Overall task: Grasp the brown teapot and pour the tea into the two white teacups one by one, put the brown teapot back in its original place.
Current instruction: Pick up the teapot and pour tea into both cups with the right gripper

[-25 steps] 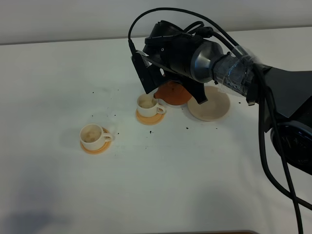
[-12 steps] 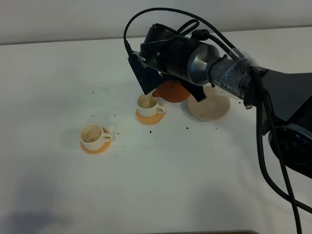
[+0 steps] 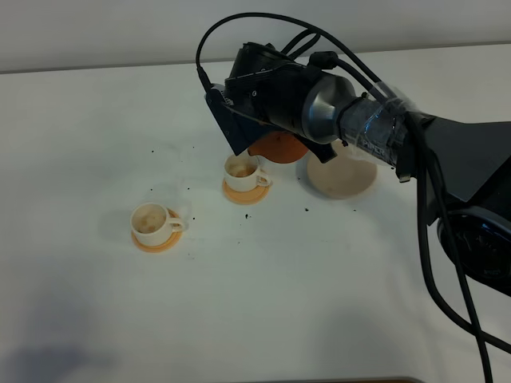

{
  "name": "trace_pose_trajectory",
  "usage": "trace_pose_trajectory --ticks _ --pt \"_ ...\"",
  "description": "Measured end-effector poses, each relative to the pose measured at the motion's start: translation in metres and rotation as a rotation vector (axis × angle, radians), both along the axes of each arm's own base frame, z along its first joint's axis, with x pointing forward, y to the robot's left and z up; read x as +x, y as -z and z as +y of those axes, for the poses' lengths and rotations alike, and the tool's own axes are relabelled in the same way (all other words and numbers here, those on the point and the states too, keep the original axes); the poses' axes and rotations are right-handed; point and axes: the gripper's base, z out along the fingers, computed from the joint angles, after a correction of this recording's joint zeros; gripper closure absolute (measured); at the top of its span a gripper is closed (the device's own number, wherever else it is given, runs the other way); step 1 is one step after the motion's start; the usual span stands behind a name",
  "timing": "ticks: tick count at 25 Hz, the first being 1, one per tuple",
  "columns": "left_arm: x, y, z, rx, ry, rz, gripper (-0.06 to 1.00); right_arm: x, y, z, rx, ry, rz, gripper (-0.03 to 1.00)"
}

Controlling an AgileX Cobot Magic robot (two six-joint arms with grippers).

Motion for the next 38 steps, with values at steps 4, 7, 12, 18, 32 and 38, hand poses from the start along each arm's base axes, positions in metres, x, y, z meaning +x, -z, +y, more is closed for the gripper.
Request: trace_pose_trajectory --ticks 4,7,12,18,32,38 --pt "0.0000 0.0000 0.0000 0.000 0.000 0.000 0.69 -0.0003 -0.0012 0.0011 -0.013 -0.011 -0.018 0.88" --pt "0.0000 0.0000 0.0000 0.000 0.000 0.000 0.69 0.0004 -0.0021 0.0008 -0.023 -0.015 -0.030 0.88" --pt "0.0000 0.0000 0.0000 0.000 0.000 0.000 0.69 0.0002 -0.0034 0.0018 -0.037 -0.027 -0.050 0.88" --pt "0.0000 0.0000 0.0000 0.000 0.000 0.000 0.69 -0.0043 -0.0052 0.0071 -0.055 -0.053 -0.074 0.88" --pt "0.0000 0.0000 0.0000 0.000 0.000 0.000 0.69 -0.0062 -0.0067 0.0097 -0.077 -0.077 -0.094 0.88" --pt "0.0000 0.0000 0.0000 0.000 0.000 0.000 0.69 -0.0047 -0.0089 0.0093 -0.103 -0.089 -0.122 0.88"
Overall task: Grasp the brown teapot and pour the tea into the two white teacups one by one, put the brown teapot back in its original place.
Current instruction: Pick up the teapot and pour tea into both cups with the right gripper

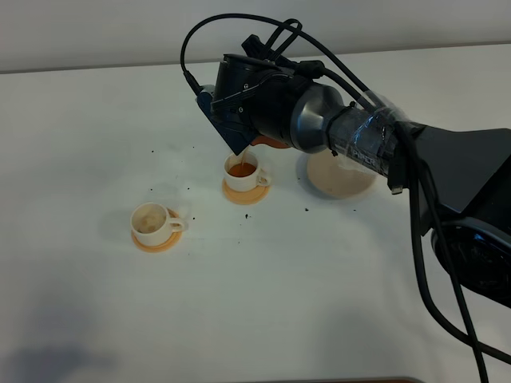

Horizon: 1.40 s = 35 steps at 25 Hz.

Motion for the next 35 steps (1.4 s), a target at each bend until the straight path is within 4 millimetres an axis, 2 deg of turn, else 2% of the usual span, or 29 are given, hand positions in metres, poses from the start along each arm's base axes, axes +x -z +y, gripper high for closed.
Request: trace_pose_trajectory --ticks 35 --pt "0.0000 0.0000 0.0000 0.000 0.000 0.000 0.69 0.0003 -0.0033 0.0014 -0.069 -0.054 -0.035 0.88"
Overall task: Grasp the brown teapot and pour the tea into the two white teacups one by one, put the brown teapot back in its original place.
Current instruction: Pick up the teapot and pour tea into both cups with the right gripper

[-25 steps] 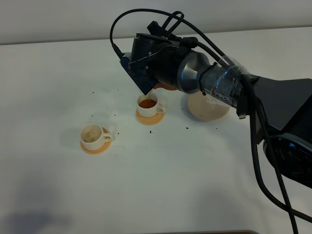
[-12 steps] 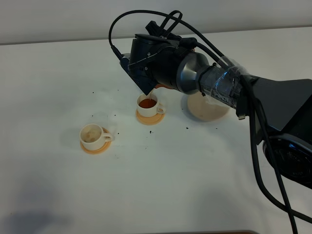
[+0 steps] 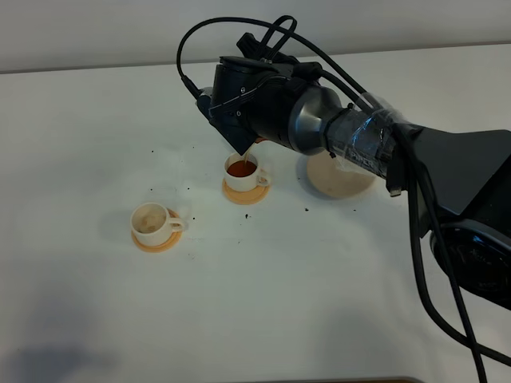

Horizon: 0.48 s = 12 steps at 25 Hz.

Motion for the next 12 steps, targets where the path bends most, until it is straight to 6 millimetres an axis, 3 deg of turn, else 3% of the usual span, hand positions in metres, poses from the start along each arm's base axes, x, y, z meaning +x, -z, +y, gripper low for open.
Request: trace_pose_trajectory --ticks 12 --pt "0.0000 0.0000 0.0000 0.000 0.000 0.000 0.69 -0.0011 -0.0008 0.0023 -0.011 -0.021 -0.010 0.88"
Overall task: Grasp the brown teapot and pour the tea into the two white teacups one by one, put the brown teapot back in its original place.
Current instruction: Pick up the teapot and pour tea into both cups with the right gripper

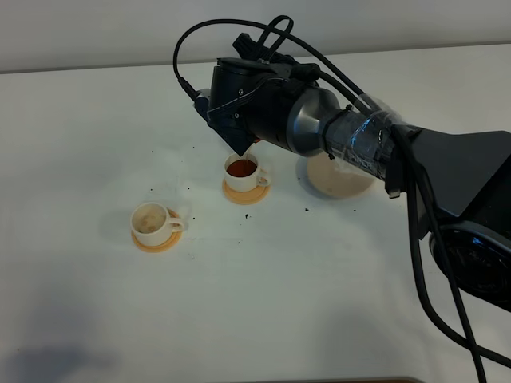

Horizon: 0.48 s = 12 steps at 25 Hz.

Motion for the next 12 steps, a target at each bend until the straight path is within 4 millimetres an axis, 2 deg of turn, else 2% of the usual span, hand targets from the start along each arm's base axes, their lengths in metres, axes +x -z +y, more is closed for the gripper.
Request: trace_pose_trajectory --ticks 12 --pt "0.0000 0.0000 0.0000 0.000 0.000 0.000 0.69 0.0003 -0.0004 -0.0001 -0.009 -0.006 -0.004 0.88"
